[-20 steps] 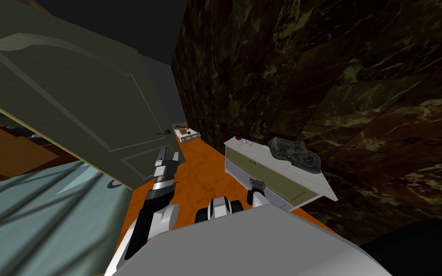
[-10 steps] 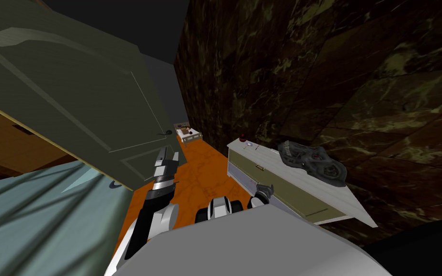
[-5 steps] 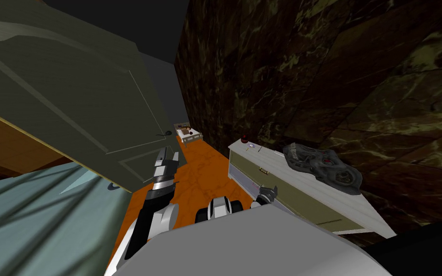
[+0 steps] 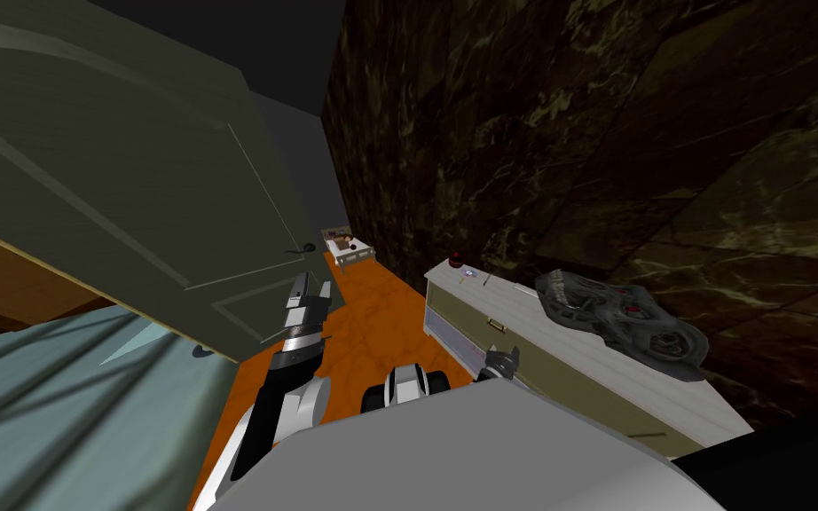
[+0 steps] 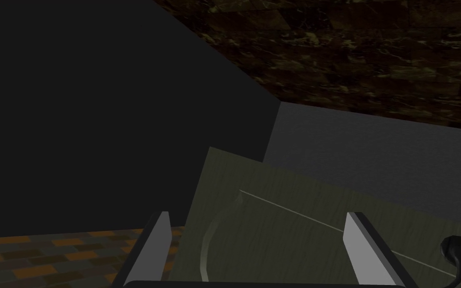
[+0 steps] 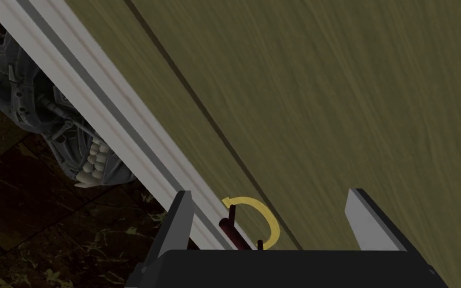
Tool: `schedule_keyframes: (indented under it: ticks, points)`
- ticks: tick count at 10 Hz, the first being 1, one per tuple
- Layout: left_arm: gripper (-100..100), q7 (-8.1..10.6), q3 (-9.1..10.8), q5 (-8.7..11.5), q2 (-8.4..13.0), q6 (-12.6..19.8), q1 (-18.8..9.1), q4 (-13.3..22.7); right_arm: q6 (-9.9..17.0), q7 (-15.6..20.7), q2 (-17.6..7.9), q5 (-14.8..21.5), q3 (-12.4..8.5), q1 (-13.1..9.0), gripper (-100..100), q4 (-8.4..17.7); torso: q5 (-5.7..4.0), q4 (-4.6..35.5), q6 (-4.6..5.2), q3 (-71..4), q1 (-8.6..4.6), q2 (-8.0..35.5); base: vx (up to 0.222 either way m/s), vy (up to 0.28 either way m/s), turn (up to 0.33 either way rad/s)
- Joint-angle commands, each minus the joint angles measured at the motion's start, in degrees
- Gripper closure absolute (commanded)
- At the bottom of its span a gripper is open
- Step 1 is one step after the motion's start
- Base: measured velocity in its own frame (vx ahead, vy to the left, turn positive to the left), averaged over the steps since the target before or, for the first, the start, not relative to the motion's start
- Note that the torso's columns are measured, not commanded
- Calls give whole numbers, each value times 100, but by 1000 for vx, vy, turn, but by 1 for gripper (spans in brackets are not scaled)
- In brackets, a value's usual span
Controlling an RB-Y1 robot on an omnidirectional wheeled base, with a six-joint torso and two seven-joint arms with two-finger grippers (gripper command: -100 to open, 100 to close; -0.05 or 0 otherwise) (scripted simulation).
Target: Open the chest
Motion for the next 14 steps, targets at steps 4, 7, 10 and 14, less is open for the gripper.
schedule_keyframes:
  ticks: [4,7,10,14]
  points:
    - [0,0,0,0,0,0,0,0,810,-8,52,860,4,-78,-100,780,1,-1,0,-3,4,-7,82,-1,-14]
    - [0,0,0,0,0,0,0,0,1124,-23,75,1207,-3,-105,-100,1109,0,-1,0,-2,0,-3,89,-3,-22]
    - [0,0,0,0,0,0,-1,0,841,108,-102,995,-56,-282,-100,983,1,5,-1,11,2,18,0,-2,5]
    - [0,0,0,0,0,0,-1,0,1041,-23,47,1118,-12,-157,100,1090,1,-6,1,-12,6,-20,-1,-4,-8]
